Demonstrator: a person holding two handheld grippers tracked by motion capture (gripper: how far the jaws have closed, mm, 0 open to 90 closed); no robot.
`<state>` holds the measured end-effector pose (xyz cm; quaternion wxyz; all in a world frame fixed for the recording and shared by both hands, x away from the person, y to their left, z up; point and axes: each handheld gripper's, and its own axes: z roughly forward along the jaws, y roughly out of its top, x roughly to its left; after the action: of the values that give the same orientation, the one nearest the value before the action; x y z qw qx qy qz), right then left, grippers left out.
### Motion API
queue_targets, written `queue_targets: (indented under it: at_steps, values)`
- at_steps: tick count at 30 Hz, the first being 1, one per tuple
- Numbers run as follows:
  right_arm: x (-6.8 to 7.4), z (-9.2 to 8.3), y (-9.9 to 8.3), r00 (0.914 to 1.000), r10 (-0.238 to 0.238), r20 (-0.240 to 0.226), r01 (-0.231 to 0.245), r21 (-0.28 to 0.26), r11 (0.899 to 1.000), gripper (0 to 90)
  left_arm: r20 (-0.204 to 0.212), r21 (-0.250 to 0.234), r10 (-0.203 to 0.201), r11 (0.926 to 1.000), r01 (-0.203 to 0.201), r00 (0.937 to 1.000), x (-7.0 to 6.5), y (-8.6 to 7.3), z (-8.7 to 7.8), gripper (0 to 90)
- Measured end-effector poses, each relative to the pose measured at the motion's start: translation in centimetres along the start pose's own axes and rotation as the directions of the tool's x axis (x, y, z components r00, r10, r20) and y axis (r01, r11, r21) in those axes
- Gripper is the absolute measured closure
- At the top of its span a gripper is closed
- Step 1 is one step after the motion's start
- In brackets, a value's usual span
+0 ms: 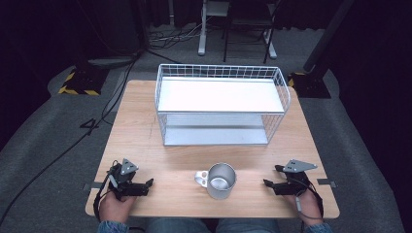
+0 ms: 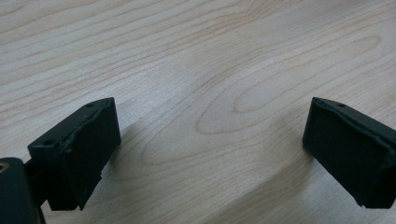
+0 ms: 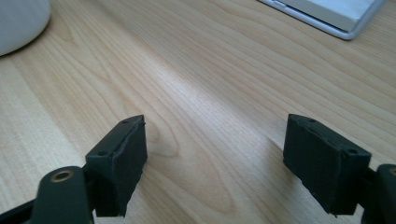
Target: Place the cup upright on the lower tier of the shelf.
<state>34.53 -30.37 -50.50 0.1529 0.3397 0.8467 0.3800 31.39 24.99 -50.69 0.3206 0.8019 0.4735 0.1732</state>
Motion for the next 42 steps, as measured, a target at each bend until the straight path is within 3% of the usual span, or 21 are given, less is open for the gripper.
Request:
queue_targets:
  at_steps: [3, 12, 15, 18, 19, 20, 21, 22, 23, 24, 33, 42]
  values:
    - [0.3, 0.0, 0.1, 0.9995, -0.008, -0.031, 0.008, -0.019, 1.000, 21.2, 0.000, 0.000, 0.000, 1.0000, 0.000, 1.0000, 0.0, 0.0, 0.0, 4.5]
    - [0.8, -0.9, 1.0, 0.9982, -0.026, -0.054, 0.022, -0.071, 0.997, 18.7, -0.001, 0.000, -0.003, 1.0000, 0.003, 1.0000, 0.0, 0.0, 0.0, 4.5]
    - [1.6, -1.6, 1.5, 0.9962, -0.048, -0.073, 0.036, -0.146, 0.989, 14.4, -0.001, 0.000, -0.002, 1.0000, 0.002, 1.0000, 0.0, 0.0, 0.0, 4.5]
    - [1.8, -2.0, 1.8, 0.9949, -0.039, -0.094, 0.018, -0.214, 0.977, 10.1, -0.001, 0.000, -0.002, 1.0000, 0.002, 1.0000, 0.0, 0.0, 0.0, 4.5]
    - [1.9, -2.2, 1.9, 0.9954, -0.031, -0.090, 0.008, -0.238, 0.971, 0.0, -0.001, 0.000, -0.003, 1.0000, 0.003, 1.0000, 0.0, 0.0, 0.0, 4.5]
    - [1.9, -2.2, 1.9, 0.9954, -0.031, -0.090, 0.008, -0.238, 0.971, 0.0, -0.001, 0.000, -0.003, 1.0000, 0.003, 1.0000, 0.0, 0.0, 0.0, 4.5]
    - [2.0, -2.4, 2.1, 0.9935, -0.019, -0.112, -0.013, -0.274, 0.962, 0.0, -0.001, 0.000, -0.004, 1.0000, 0.004, 1.0000, -0.1, 0.0, 0.0, 4.5]
    - [2.0, -2.4, 2.1, 0.9935, -0.019, -0.112, -0.013, -0.274, 0.962, 0.0, -0.001, 0.000, -0.004, 1.0000, 0.004, 1.0000, -0.1, 0.0, 0.0, 4.5]
    - [2.1, -2.6, 2.2, 0.9909, -0.021, -0.133, -0.021, -0.306, 0.952, 0.0, -0.001, 0.000, -0.002, 1.0000, 0.002, 1.0000, 0.0, 0.0, 0.0, 4.5]
    - [2.3, -2.7, 2.2, 0.9897, -0.025, -0.141, -0.021, -0.315, 0.949, 0.0, -0.001, 0.000, -0.002, 1.0000, 0.002, 1.0000, 0.0, 0.0, 0.0, 4.5]
    - [3.3, -3.2, 2.8, 0.9879, -0.052, -0.146, -0.003, -0.351, 0.936, 0.0, -0.001, 0.000, -0.003, 1.0000, 0.003, 1.0000, 0.0, 0.0, 0.0, 4.5]
    - [4.3, -3.2, 3.5, 0.9868, -0.067, -0.148, 0.010, -0.357, 0.934, 0.0, -0.002, 0.000, -0.004, 1.0000, 0.004, 1.0000, 0.0, 0.0, 0.0, 4.5]
